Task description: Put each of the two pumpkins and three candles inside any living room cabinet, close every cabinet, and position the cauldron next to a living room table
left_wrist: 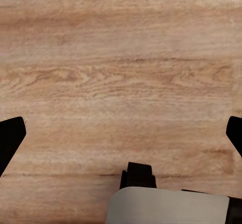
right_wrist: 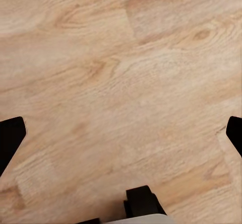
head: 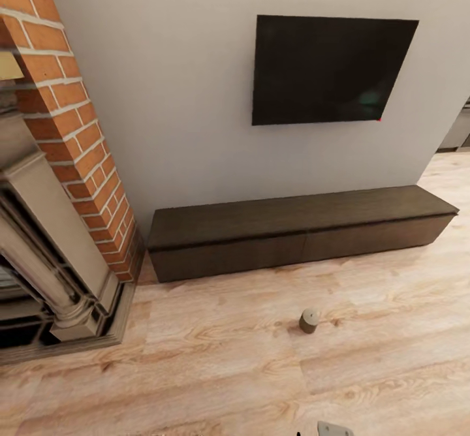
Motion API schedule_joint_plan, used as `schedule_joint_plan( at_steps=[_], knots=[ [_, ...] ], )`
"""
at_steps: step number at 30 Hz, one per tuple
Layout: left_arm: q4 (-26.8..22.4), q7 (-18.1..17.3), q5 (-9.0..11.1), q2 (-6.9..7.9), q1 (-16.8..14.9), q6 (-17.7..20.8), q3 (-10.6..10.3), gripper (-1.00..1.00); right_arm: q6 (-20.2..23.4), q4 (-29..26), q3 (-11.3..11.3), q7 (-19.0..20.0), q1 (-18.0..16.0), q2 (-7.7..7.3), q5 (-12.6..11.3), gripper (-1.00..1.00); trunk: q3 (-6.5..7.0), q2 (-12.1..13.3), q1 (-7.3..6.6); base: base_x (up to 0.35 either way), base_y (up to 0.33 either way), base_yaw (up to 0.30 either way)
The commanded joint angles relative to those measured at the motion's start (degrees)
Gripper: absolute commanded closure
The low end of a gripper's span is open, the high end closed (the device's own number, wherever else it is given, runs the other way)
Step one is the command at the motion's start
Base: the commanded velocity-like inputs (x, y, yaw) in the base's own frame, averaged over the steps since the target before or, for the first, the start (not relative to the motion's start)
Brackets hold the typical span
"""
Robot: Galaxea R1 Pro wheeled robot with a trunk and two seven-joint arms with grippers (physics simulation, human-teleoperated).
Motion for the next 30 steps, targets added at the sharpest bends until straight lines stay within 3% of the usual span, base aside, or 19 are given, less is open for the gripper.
schedule_joint_plan(
  at_steps=[1,11,30],
  knots=[
    [0.1,0.0,0.0,-0.01,0.0,-0.2,0.0,-1.00,-0.3,0.0,-0.1,0.0,0.0,0.02,-0.4,-1.00,-0.07,0.0,0.00,0.016,-0.006,0.289],
    [0.1,0.0,-0.1,-0.01,0.0,-0.2,-0.1,-1.00,-0.3,0.0,-0.1,0.0,0.0,-0.03,-0.4,-1.00,-0.35,0.0,0.00,0.008,-0.163,0.248],
    [0.1,0.0,-0.1,-0.01,0.0,-0.2,-0.1,-1.00,-0.3,0.0,-0.2,0.1,0.0,-0.12,-0.5,-1.00,-0.38,0.0,0.00,0.119,-0.132,0.009]
  ],
)
